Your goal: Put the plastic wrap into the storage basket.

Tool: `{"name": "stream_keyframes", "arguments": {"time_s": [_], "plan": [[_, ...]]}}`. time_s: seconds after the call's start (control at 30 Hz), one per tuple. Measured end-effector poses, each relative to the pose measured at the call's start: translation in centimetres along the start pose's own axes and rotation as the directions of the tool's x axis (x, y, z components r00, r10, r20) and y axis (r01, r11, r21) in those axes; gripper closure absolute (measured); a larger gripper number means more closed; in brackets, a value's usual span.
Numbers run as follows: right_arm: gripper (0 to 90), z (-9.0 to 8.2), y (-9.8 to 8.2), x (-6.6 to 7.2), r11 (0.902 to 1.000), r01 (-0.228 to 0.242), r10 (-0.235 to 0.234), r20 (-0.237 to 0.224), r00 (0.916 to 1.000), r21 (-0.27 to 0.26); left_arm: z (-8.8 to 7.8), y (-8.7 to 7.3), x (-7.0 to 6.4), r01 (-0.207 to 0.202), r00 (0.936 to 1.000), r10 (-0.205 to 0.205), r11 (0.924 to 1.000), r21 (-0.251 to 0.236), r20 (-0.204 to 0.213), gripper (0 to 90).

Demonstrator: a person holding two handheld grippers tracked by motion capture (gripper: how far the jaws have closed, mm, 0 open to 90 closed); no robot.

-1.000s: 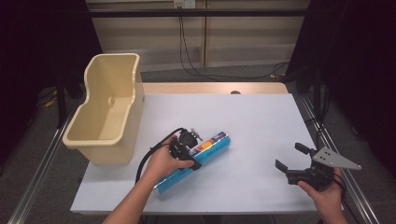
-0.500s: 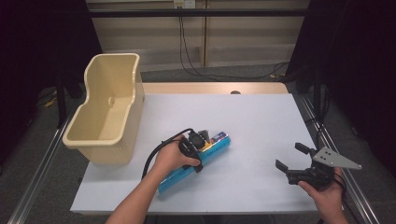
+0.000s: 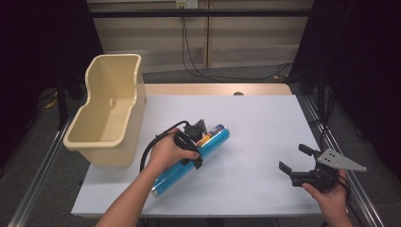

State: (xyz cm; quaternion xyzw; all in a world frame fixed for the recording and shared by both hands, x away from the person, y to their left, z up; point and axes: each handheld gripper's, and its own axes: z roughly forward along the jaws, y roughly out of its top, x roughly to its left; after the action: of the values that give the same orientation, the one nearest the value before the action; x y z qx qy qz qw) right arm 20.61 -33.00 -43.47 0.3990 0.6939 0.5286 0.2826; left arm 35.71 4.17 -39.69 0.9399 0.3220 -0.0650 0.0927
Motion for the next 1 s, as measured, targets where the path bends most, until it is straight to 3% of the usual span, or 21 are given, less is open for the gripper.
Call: {"name": "stream_keyframes", "arguments": {"time_s": [0.1,0.13,0.2,0.3,0.63,0.7,0.73,0.8,0.83,0.87,0.93,1.0], "plan": [[1.6,0.0,0.0,0.0,1.0000,-0.002,0.002,0.002,1.0000,0.001,-2.1,-0.1,0.1,0.022,0.9996,-0.022,0.9997,-0.011,-0.019,32.1],[1.6,0.0,0.0,0.0,1.0000,0.000,0.000,0.002,1.0000,0.001,-2.1,-0.1,0.1,0.022,0.9996,-0.022,0.9997,-0.011,-0.019,32.1],[1.6,0.0,0.0,-0.1,1.0000,0.000,0.000,0.003,1.0000,-0.002,-4.7,-0.4,0.6,0.052,0.9983,-0.053,0.9976,-0.045,-0.025,32.1],[1.6,-0.1,0.0,0.0,1.0000,-0.003,0.003,0.002,1.0000,-0.006,-6.7,-0.7,1.1,0.086,0.9958,-0.088,0.9941,-0.066,-0.024,32.1],[1.6,-0.1,0.1,0.1,1.0000,0.001,-0.001,-0.004,1.0000,-0.009,-13.2,-2.1,3.6,0.206,0.9768,-0.211,0.9731,-0.103,-0.038,32.1],[1.6,-0.1,0.1,0.1,0.9999,0.002,-0.002,-0.003,1.0000,-0.012,-13.7,-2.3,3.8,0.216,0.9746,-0.221,0.9705,-0.108,-0.038,32.1],[1.6,-0.2,0.1,0.1,0.9998,0.004,-0.004,-0.002,1.0000,-0.019,-15.0,-2.8,4.3,0.246,0.9666,-0.253,0.9617,-0.121,-0.043,32.1],[1.6,-0.2,0.1,0.1,0.9996,0.003,-0.004,-0.006,1.0000,-0.027,-15.5,-3.1,4.6,0.259,0.9631,-0.266,0.9576,-0.126,-0.041,32.1],[1.6,-0.2,0.1,0.1,0.9996,0.004,-0.004,-0.007,1.0000,-0.028,-16.5,-3.7,5.3,0.285,0.9548,-0.294,0.9479,-0.142,-0.044,32.1],[1.6,-0.2,0.1,0.1,0.9996,0.004,-0.004,-0.007,1.0000,-0.028,-16.5,-3.7,5.3,0.285,0.9548,-0.294,0.9479,-0.142,-0.044,32.1],[1.5,-0.2,0.1,0.2,0.9996,0.004,-0.004,-0.011,0.9999,-0.029,-17.5,-4.8,6.5,0.333,0.9389,-0.342,0.9302,-0.155,-0.038,32.1],[1.6,-0.2,0.1,0.3,0.9995,0.009,-0.009,-0.012,0.9999,-0.031,-17.8,-5.5,7.2,0.360,0.9277,-0.371,0.9194,-0.158,-0.043,32.1]]}}
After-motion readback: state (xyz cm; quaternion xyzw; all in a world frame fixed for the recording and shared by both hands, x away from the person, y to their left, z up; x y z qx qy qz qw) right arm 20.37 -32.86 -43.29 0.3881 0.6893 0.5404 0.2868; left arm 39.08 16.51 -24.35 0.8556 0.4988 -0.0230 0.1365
